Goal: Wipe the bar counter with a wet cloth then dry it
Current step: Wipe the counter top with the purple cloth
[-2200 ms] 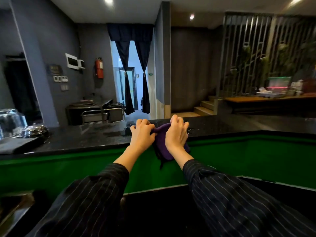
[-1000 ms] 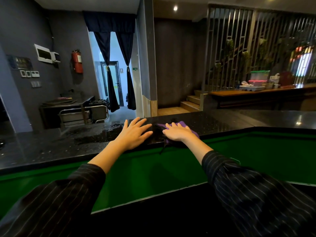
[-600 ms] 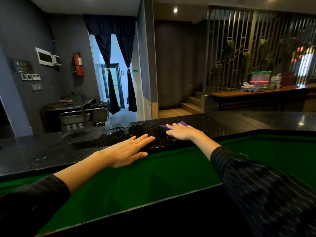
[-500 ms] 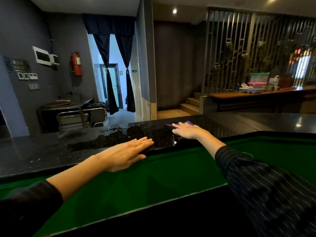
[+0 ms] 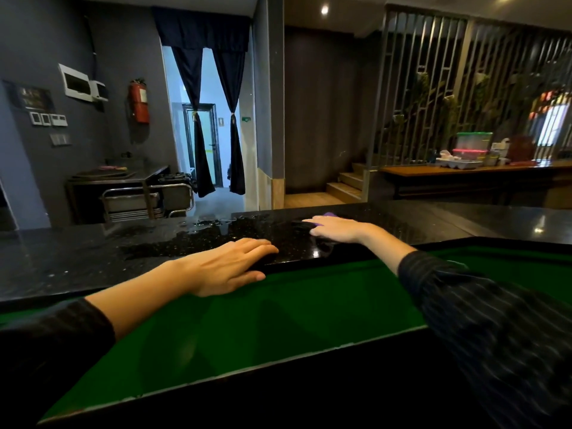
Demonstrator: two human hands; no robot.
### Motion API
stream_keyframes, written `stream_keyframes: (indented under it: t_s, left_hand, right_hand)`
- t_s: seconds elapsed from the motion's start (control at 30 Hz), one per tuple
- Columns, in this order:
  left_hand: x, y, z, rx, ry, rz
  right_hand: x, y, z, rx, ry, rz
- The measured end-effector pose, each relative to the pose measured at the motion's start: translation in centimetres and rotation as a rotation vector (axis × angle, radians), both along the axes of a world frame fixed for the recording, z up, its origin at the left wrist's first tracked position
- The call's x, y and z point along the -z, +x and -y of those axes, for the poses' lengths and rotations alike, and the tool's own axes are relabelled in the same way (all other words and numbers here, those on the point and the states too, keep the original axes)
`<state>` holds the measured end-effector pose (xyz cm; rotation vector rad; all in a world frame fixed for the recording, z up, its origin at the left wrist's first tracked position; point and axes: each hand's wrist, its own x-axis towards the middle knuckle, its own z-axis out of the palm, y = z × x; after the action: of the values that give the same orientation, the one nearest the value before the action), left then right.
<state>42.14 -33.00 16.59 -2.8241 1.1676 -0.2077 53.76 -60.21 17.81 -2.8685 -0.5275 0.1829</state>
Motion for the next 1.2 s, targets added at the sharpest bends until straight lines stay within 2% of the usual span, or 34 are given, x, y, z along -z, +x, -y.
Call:
stream_keyframes:
  t_s: [0.13,0.23,0.33,0.43,0.53,0.6,0.73,0.9,1.2]
  left_hand:
    - [-0.3,0.2,0.2,0.017,0.051,0.074]
    - [-0.1,0.1,0.2,0.024,0.056,0.12]
    - [0.0,-0.2,0.3,0.043,0.08,0.193]
    - [0.3,-0.4,0.2,0.021,0.113,0.195]
    - [-0.1,-0.4,-0.3,0.016,0.085,0.113]
    - [-0.5,-0.3,-0.8,0.034,0.084,0.057]
    - [-0.2,0.2,-1.3,0.084,0.072,0.073]
    - [0.4,0.7,-1.4,0.101,0.067,0.135]
    - [0.2,0.3,-1.3,0.094,0.079,0.167]
  right_hand:
    - [0.0,2.3,3.4,0.242,-0.038,-0.017]
    - [-0.1,3.9,0.9,0.31,-0.041,-0.059]
    - [0.0,4.5,-5.0,0.232,-0.07,-0.027]
    - [-0.2,2.1,-10.4,0.006,-0.111,-0.006]
    - [-0.3,0.3,-9.6,-0.143,-0.091,-0.01]
    - [-0.4,0.5,-6.5,-0.118,-0.066,-0.021]
    - [-0.5,3.5,-0.5,0.114,-0.077,-0.031]
    - [-0.2,8.2,-2.7,0.272,-0.068,-0.096]
    - [-0.5,7.1,-11.9,0.046,-0.037,-0.089]
